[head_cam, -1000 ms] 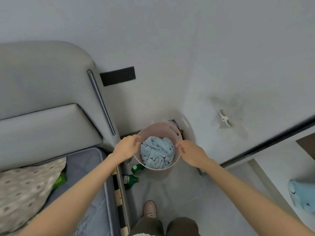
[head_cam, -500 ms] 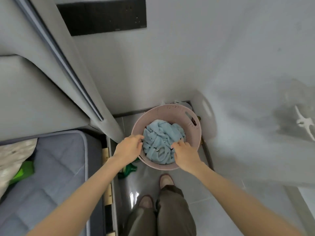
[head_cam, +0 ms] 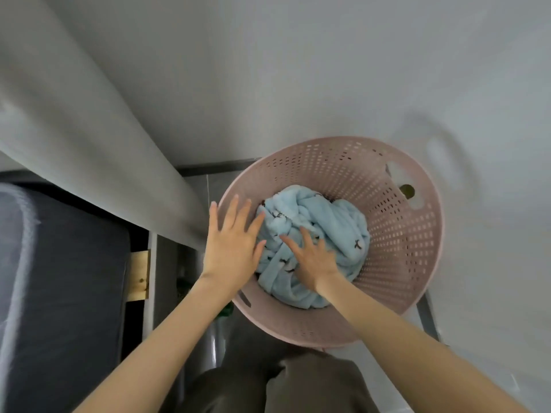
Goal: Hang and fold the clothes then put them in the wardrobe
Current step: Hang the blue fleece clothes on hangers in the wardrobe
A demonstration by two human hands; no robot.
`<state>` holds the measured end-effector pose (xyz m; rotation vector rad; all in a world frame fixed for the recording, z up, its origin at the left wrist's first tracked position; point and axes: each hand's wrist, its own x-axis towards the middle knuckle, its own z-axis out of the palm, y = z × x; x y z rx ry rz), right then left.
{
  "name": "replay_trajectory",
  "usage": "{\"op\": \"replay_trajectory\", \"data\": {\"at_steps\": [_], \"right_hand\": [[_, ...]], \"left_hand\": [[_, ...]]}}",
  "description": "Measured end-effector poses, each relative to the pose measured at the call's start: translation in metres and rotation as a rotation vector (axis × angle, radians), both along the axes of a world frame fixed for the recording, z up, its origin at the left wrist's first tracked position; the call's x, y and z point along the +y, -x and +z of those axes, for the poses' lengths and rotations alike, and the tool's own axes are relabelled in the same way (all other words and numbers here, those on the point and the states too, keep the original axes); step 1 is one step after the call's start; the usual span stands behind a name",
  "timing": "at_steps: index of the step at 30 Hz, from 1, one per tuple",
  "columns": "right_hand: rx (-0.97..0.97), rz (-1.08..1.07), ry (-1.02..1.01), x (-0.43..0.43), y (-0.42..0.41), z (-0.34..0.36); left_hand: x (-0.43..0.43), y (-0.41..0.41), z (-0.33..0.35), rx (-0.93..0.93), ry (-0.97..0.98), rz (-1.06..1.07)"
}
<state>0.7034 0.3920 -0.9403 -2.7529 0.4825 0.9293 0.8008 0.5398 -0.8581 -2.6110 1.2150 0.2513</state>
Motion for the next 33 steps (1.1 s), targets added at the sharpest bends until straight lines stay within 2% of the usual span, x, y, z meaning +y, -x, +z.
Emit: {"op": "replay_trajectory", "data": {"at_steps": [4, 7, 9, 12, 16, 21, 24, 27, 33], "right_hand": [[0.022, 0.125, 0.084, 0.008, -0.016, -0.04], [0.09, 0.153, 0.086, 0.011, -0.023, -0.056], [0.069, 0.173, 0.097, 0.009, -0.027, -0.06], [0.017, 0.181, 0.019, 0.003, -0.028, -0.053], [-0.155, 0.118, -0.052, -0.005, -0.014, -0.016], [-0.341, -0.004, -0.075, -0.03, 0.009, 0.077], [-0.472, 0.027, -0.051, -0.043, 0.016, 0.157], [-0.744, 0.054, -0.037, -0.056, 0.022, 0.264], [-1.075, 0.109, 0.006, -0.076, 0.028, 0.472]], "left_hand": [[0.0, -0.008, -0.007, -0.015, 0.115, 0.063], [0.005, -0.006, -0.007, 0.023, 0.23, 0.096], [0.005, -0.005, -0.008, 0.025, 0.277, 0.097], [0.004, -0.006, -0.008, 0.027, 0.252, 0.098], [0.005, -0.001, 0.005, 0.086, 0.13, 0.093], [0.002, 0.01, 0.069, 0.237, 0.104, 0.153], [-0.008, 0.017, 0.128, 0.263, 0.115, 0.135], [-0.023, 0.024, 0.204, 0.286, 0.139, 0.091], [-0.045, 0.03, 0.354, 0.368, 0.272, 0.047]]}}
